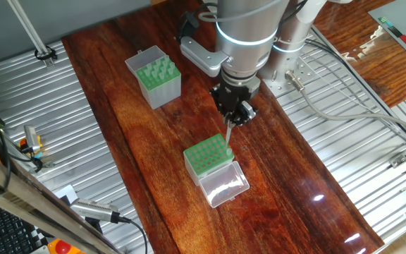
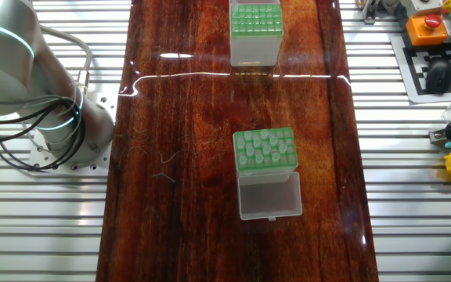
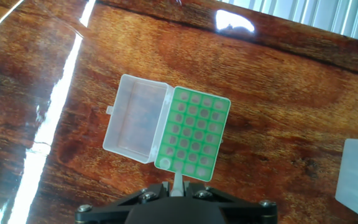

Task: Transfer all large pipette tips from one holder to another

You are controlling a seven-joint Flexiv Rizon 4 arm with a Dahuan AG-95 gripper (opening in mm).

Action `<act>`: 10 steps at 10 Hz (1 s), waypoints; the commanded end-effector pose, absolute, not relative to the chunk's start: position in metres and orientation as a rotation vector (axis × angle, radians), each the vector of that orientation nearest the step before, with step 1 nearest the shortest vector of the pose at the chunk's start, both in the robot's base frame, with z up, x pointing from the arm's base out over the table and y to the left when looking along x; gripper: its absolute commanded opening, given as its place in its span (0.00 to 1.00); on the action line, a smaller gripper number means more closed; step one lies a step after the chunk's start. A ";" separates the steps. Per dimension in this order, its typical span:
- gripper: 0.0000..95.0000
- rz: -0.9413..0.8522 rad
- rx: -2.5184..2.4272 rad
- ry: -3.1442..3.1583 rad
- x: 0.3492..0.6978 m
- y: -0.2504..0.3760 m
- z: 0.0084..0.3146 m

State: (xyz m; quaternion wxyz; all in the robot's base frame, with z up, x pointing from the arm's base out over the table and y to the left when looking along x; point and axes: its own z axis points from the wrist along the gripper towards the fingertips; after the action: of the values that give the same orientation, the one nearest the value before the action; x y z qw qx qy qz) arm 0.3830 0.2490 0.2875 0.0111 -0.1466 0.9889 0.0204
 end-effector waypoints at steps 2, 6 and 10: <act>0.00 0.061 -0.457 3.082 0.384 0.248 0.285; 0.00 0.059 -0.451 3.080 0.385 0.251 0.282; 0.00 0.055 -0.458 3.075 0.386 0.250 0.276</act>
State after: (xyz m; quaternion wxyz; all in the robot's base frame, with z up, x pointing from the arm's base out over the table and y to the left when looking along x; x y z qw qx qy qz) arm 0.3866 0.2507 0.2759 0.0161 -0.1476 0.9887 0.0181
